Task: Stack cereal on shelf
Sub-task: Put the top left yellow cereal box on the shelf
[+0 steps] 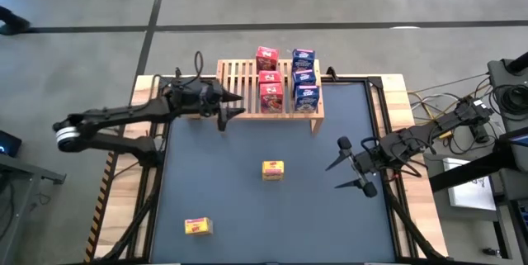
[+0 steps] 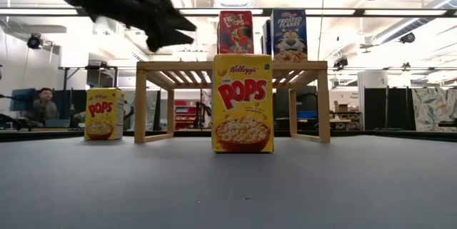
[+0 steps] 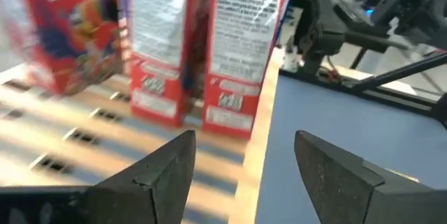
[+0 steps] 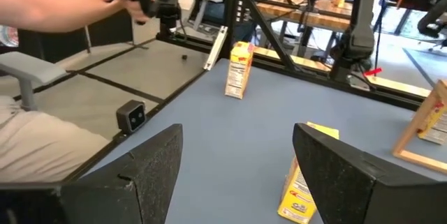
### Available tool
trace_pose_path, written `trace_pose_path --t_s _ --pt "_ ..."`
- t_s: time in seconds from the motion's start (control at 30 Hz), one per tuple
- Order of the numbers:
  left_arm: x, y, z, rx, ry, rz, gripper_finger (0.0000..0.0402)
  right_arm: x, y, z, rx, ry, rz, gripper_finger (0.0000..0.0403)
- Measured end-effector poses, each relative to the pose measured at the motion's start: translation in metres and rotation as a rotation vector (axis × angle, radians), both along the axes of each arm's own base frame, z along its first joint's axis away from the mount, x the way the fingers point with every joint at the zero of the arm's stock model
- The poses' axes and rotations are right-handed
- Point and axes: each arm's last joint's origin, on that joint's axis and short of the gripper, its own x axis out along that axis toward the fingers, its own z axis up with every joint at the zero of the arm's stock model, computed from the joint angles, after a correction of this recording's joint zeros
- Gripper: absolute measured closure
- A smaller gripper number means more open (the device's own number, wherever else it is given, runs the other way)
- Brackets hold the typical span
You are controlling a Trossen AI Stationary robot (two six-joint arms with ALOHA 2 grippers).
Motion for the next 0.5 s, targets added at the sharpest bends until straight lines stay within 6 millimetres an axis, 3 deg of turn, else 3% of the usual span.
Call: trace_pose_path --t_s 0.23,0.5 --pt "-0.042 -0.019 0.014 -0.012 0.12 0.134 0.0174 0.0 0.0 0.001 0.005 -0.004 -0.001 0.0152" --pt "-0.082 -0.026 0.001 -0.023 0.397 0.483 0.0174 0.001 0.0 0.004 0.017 -0.044 -0.001 0.0154"
